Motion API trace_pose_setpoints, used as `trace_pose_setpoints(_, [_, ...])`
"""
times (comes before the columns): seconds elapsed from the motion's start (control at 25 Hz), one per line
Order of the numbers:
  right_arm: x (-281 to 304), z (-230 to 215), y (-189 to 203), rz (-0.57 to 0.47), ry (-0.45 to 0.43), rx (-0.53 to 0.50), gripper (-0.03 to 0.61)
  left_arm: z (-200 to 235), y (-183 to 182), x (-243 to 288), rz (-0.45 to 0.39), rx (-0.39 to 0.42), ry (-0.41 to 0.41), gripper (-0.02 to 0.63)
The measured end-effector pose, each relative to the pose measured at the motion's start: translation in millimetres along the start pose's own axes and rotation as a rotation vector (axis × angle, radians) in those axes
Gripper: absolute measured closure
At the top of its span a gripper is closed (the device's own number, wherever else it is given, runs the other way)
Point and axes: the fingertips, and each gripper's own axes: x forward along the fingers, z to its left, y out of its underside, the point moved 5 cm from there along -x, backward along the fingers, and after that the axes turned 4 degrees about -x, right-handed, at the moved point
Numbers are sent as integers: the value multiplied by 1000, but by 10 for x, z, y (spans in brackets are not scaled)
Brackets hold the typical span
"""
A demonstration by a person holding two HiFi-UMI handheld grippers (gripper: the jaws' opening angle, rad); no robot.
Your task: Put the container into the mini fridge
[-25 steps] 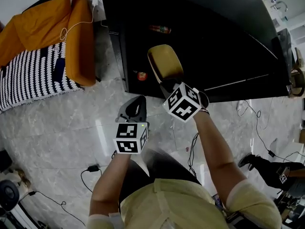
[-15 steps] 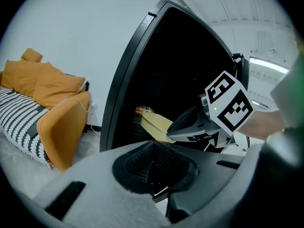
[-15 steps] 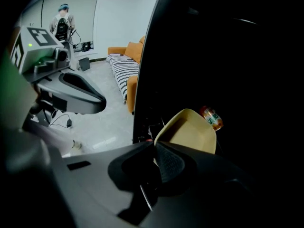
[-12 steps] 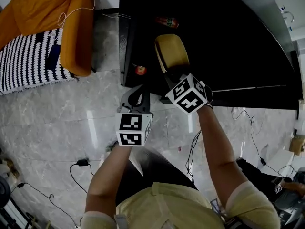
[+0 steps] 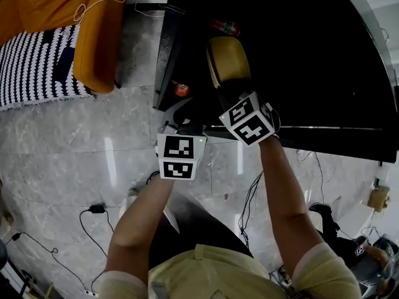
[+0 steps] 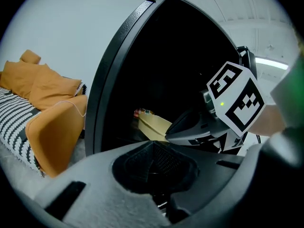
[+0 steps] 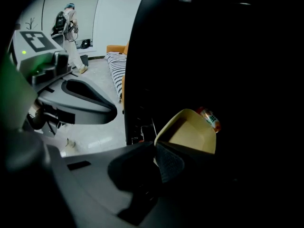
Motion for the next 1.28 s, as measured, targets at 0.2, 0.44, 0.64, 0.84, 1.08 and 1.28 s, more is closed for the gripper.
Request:
trace_pose_setpoints(0.2, [104,-7,39,0,-10,24,543,43,-81,166,-31,5,-16,591])
trace_pose_setpoints(0.44, [146,-50,72,-11,-4,39,543,24,-85,356,-47,13,-25,591])
trace_pose_setpoints(0.64, [201,-107,63,-29,8,55,541,34,-86,416,-50,0,-30,591])
trace_pose_setpoints(0.84, [219,-158,43,-50,29,104,541,87,-93,406,-43,3,-37,591])
trace_pose_setpoints(1.08, [164,-144,35,-108,61,127,541,103,-122,390,-52,-1,-37,590])
trace_pose_setpoints(1.28, [51,-99,20,-142,89,152,541,64,-108,323,-50,15,-26,589])
